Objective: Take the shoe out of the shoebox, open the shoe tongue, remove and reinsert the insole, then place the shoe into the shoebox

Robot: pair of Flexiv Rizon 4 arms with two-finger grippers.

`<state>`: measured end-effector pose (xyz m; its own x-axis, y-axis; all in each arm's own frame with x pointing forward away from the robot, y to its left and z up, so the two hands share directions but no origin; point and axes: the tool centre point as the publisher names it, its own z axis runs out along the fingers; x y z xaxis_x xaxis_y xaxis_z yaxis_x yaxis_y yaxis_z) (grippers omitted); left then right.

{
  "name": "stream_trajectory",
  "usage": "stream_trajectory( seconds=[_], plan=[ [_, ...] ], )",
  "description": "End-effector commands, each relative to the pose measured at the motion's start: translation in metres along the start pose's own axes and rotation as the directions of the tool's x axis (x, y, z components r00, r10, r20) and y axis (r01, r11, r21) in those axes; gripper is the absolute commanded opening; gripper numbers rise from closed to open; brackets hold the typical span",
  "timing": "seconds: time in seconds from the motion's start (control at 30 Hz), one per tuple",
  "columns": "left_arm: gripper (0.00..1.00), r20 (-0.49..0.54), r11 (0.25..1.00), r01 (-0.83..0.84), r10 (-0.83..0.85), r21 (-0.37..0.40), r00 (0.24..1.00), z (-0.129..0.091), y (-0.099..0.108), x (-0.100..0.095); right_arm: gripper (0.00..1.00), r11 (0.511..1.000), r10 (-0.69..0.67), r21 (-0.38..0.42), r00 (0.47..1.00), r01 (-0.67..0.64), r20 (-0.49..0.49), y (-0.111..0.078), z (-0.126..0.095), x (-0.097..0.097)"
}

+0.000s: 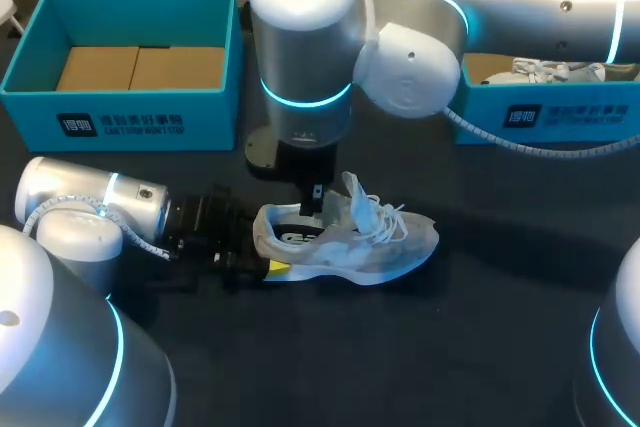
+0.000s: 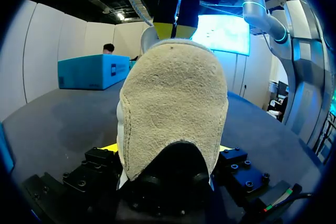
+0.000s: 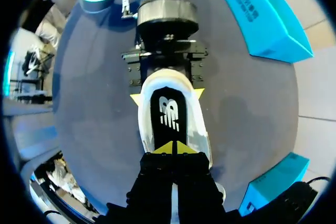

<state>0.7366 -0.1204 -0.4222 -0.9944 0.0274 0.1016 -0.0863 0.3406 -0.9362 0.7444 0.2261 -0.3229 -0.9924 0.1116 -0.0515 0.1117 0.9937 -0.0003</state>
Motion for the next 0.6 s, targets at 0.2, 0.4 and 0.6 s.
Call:
stream_trajectory(
  seconds=[0.2,0.4,0.6],
  plan=[
    [0.00,0.001,1.000,0.000,0.000,-0.002,1.000,0.001,0.001,0.000,0.00,0.997,-0.073,0.006,0.997,0.074,-0.026,0.000,0.017,-0.007],
    [0.00,0.001,1.000,0.000,0.000,-0.002,1.000,0.001,0.001,0.000,0.00,0.996,-0.088,0.005,0.995,0.088,-0.038,-0.001,0.033,-0.012],
    [0.00,0.001,1.000,0.000,0.000,-0.002,1.000,0.001,0.001,0.000,0.00,0.996,-0.086,0.004,0.994,0.086,-0.065,-0.007,0.043,-0.006]
  ],
)
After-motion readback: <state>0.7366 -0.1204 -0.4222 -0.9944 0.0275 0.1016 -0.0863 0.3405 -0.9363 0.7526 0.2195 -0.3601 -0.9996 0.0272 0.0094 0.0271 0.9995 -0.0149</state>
